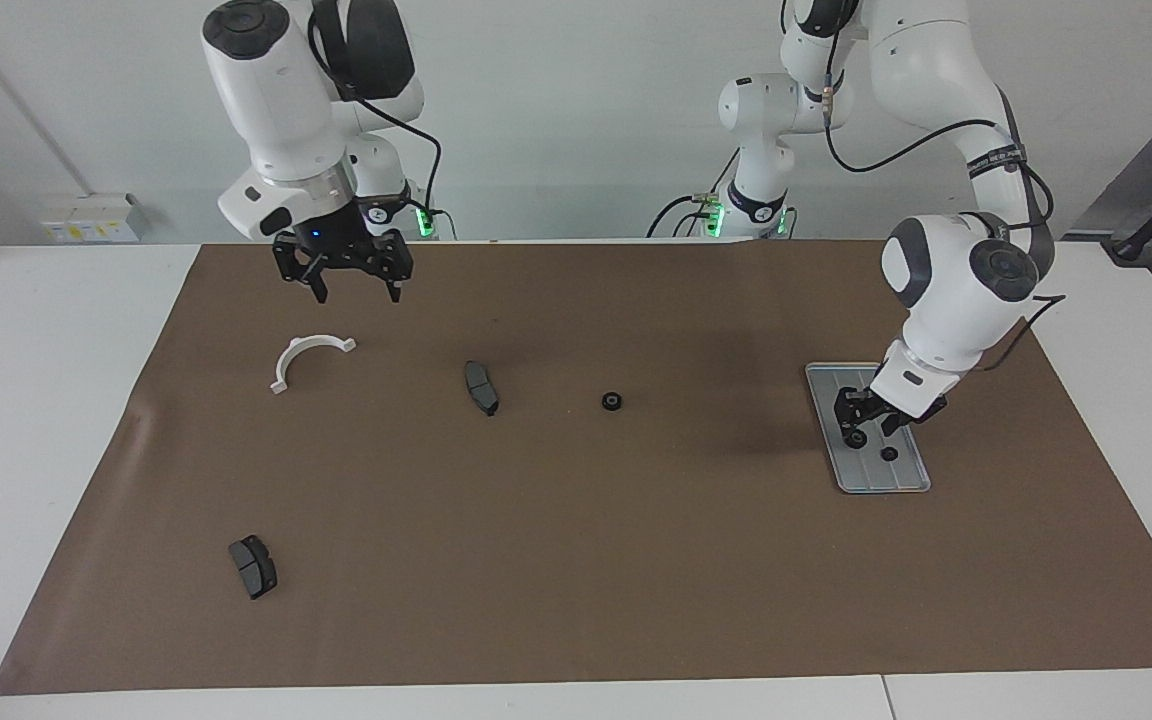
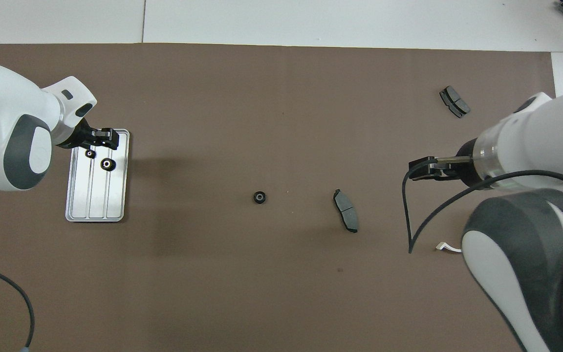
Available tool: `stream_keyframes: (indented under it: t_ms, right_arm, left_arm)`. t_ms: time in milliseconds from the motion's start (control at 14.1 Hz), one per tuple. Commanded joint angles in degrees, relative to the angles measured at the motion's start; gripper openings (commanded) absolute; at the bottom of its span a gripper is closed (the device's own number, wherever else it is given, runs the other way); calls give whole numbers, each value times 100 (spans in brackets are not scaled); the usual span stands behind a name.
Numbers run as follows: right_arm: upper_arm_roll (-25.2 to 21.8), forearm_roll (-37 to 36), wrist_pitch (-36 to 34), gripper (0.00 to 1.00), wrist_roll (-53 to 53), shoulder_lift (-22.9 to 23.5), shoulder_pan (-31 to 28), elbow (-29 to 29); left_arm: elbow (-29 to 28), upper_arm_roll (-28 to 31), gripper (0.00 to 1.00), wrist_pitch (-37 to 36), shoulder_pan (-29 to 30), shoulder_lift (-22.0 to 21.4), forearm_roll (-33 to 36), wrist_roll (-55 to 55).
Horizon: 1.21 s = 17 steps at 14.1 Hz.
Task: Place bearing gear from tray to pile
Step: 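Grasp the middle gear with the right gripper while the left gripper grasps another gear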
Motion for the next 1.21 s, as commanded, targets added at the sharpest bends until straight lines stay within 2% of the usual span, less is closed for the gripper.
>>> stream_keyframes:
  t_ms: [0, 213, 427, 783, 1138]
  right_arm:
    - [-21, 76, 439, 100, 492, 322, 476, -21]
    - [-21, 85, 834, 100, 861, 752, 1012, 5]
    - [-21, 85, 1589, 100, 1643, 1270, 1575, 14]
    - [-4, 76, 2565, 100, 2101, 1930, 2111, 40]
    - [-4, -20, 3103, 100, 2514, 2748, 2578, 356]
  left_arm:
    - [-237, -50, 63, 318, 28, -13, -38, 100]
    - [-509, -41, 62, 827, 151, 66, -38, 100]
    - [-747, -41, 60, 934, 282, 49, -47, 74]
    - [-1213, -41, 59, 1425, 318, 22, -47, 47]
    - [-1257, -41, 59, 1550, 256, 58, -47, -357]
